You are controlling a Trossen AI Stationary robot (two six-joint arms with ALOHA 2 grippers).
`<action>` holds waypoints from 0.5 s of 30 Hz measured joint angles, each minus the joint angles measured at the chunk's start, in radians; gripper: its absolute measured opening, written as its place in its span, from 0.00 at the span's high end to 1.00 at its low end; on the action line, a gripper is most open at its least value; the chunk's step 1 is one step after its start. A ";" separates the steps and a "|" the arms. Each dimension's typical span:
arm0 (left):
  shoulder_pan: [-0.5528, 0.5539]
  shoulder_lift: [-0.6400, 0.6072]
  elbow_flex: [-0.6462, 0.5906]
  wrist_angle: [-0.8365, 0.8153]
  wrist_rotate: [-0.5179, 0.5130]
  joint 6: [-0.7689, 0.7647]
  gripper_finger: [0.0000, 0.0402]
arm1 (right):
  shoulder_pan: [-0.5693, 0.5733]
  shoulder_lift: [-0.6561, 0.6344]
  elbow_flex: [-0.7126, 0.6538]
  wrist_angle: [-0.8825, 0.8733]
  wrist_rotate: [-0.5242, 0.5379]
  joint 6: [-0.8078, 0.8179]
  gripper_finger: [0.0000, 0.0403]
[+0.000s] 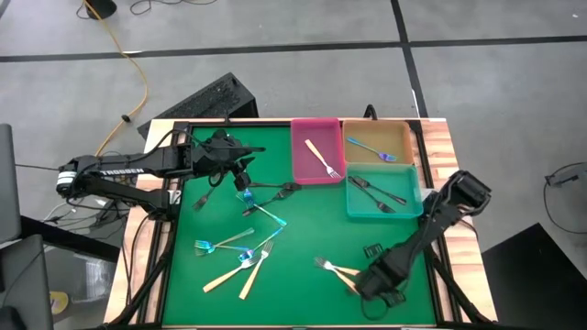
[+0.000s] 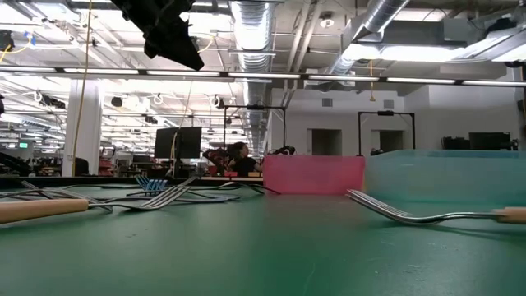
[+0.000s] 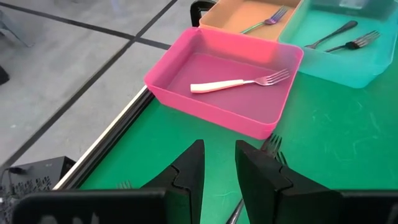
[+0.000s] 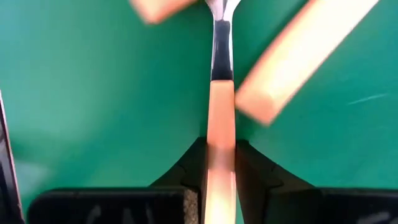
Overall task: Sort silverware by color (type)
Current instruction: Put the yellow fork into the pink bin
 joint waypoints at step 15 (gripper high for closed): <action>0.000 0.000 0.000 -0.001 -0.001 0.014 0.81 | -0.223 0.003 0.121 -0.116 0.200 -0.068 0.81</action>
